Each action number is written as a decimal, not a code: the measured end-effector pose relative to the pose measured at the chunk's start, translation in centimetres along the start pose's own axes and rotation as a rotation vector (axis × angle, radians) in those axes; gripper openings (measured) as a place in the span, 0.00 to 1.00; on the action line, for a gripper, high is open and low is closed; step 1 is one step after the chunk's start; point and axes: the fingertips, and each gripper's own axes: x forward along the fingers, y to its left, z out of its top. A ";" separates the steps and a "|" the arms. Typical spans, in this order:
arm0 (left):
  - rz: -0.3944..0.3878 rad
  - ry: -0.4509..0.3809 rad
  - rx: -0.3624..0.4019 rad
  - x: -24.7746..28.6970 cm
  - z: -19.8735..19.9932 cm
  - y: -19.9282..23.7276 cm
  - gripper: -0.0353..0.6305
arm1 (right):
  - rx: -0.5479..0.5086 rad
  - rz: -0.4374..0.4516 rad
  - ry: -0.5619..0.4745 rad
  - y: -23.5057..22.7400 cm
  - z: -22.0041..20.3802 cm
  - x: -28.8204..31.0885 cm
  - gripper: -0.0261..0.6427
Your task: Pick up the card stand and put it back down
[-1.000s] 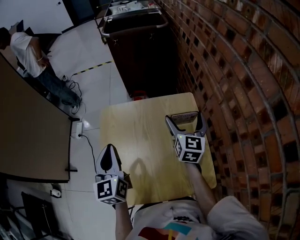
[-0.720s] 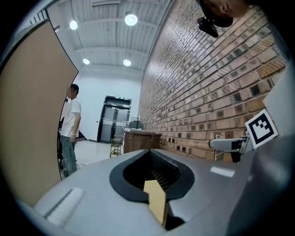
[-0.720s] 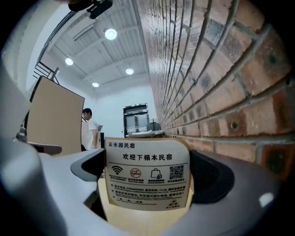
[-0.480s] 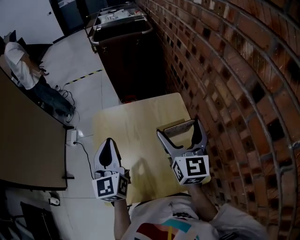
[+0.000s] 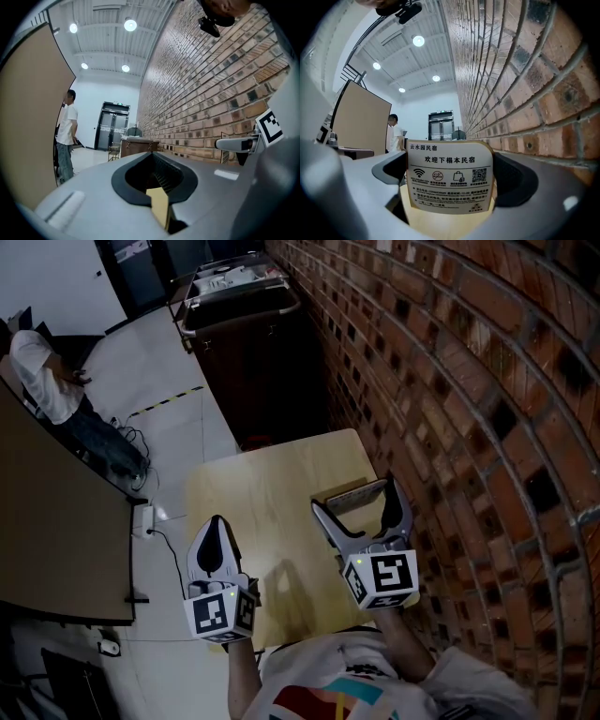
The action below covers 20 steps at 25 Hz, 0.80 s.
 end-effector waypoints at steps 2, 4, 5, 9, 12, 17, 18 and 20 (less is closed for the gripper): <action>-0.007 0.007 0.015 -0.1 0.0 -0.2 0.06 | -0.002 0.000 -0.003 -0.1 0.1 0.0 0.87; 0.004 0.006 0.035 -0.1 0.0 -0.1 0.06 | -0.002 0.001 -0.006 -0.1 0.2 0.0 0.87; 0.011 0.005 0.044 0.0 0.0 0.0 0.06 | -0.003 0.001 -0.007 -0.1 0.2 0.0 0.87; 0.018 -0.012 0.012 -0.1 0.5 0.1 0.06 | -0.008 0.000 -0.007 -0.2 0.3 -0.1 0.87; 0.018 -0.023 0.009 -0.1 0.8 0.0 0.06 | -0.002 0.000 -0.002 -0.3 0.2 -0.1 0.87; 0.032 -0.012 0.006 0.0 0.7 0.1 0.06 | -0.013 -0.004 0.014 -0.3 -0.2 -0.1 0.87; 0.039 -0.012 0.004 0.0 0.7 0.1 0.06 | -0.016 -0.006 0.015 -0.3 -0.2 -0.2 0.87; 0.040 -0.008 0.003 0.1 0.5 0.1 0.06 | -0.020 -0.008 0.016 -0.4 -0.3 -0.2 0.87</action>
